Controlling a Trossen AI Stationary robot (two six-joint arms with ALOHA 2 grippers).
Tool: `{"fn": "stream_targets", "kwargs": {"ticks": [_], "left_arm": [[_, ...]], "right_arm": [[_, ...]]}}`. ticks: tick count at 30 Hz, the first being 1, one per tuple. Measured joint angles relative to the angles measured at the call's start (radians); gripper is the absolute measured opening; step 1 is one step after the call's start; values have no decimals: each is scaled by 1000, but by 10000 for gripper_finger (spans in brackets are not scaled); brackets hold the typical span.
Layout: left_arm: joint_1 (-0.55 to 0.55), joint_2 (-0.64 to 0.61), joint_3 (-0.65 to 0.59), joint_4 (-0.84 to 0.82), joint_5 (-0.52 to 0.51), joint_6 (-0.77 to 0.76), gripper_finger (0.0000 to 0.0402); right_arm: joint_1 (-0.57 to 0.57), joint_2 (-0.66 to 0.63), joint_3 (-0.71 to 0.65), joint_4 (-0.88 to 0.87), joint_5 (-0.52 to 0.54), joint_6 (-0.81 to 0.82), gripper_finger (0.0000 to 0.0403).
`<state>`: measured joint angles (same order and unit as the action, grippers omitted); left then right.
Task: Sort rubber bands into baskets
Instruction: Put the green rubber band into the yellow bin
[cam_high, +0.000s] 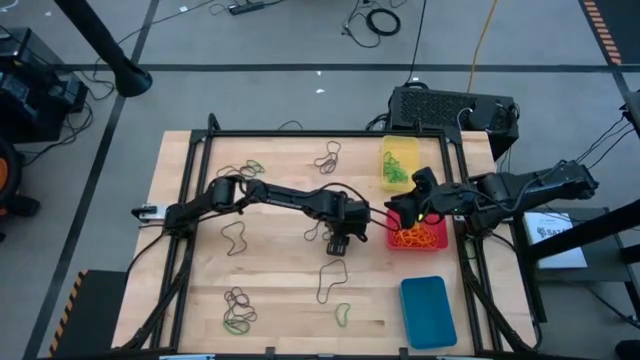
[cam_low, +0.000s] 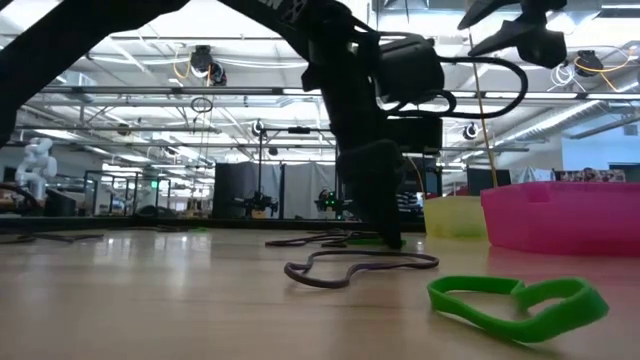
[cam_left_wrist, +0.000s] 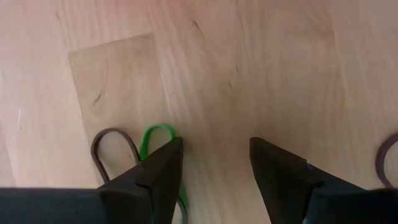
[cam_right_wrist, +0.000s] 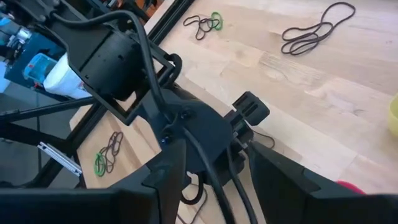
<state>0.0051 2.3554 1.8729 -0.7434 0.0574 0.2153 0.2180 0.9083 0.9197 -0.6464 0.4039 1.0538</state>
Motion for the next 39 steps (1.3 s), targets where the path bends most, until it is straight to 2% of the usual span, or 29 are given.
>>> {"fn": "stream_targets", "kwargs": {"ticks": [7,17,39], "left_arm": [[0,-2,0,4,-4,0,193],[1,-88,2,13,-11,32,193],[34,-8,-4,63,-12,0,193]], "right_arm": [[-1,1,0,-9,-4,-17,169],[-8,0,0,-40,-9,-25,169],[-27,0,1,-38,-11,-36,169]]}}
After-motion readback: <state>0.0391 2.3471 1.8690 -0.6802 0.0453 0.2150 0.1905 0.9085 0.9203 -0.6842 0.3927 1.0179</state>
